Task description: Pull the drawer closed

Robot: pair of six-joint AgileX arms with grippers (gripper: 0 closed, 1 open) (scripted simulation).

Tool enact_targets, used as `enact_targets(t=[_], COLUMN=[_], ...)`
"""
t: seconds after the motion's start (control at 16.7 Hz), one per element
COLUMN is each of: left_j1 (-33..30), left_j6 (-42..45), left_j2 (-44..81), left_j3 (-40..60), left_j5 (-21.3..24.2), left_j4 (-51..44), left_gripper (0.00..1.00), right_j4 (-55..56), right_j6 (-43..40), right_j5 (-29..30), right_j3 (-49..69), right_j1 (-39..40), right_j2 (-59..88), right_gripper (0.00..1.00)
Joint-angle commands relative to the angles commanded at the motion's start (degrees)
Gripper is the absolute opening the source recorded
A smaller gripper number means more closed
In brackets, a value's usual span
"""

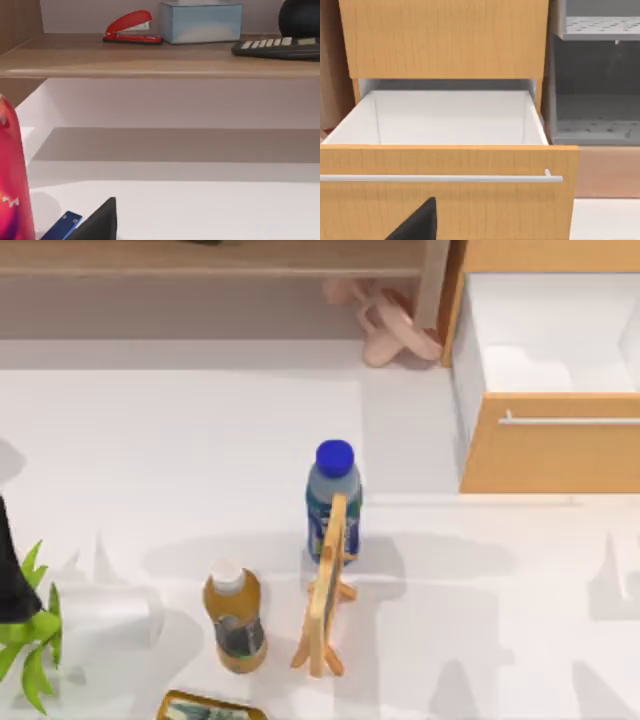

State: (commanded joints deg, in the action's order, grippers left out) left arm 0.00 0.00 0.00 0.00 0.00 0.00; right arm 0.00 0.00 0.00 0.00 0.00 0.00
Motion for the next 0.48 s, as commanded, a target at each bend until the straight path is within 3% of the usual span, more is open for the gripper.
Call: enact_targets(t=[0.24, 0.48], left_j1=[0.00, 0.00], left_j6=[0.00, 0.00], left_j2=[0.00, 0.00], left_j3=[0.00, 0.00], left_j5=[0.00, 0.00], left_j4=[0.00, 0.00], left_gripper=[1.00, 1.00], right_j4=[1.82, 7.48], right_j6=[-0.16, 0.03], right_j5=[-1.55, -10.99], right_j3=[1.90, 9.32], right_j1=[-1.93, -12.15], right_j2=[1.95, 12.66], right_gripper=[1.00, 1.00])
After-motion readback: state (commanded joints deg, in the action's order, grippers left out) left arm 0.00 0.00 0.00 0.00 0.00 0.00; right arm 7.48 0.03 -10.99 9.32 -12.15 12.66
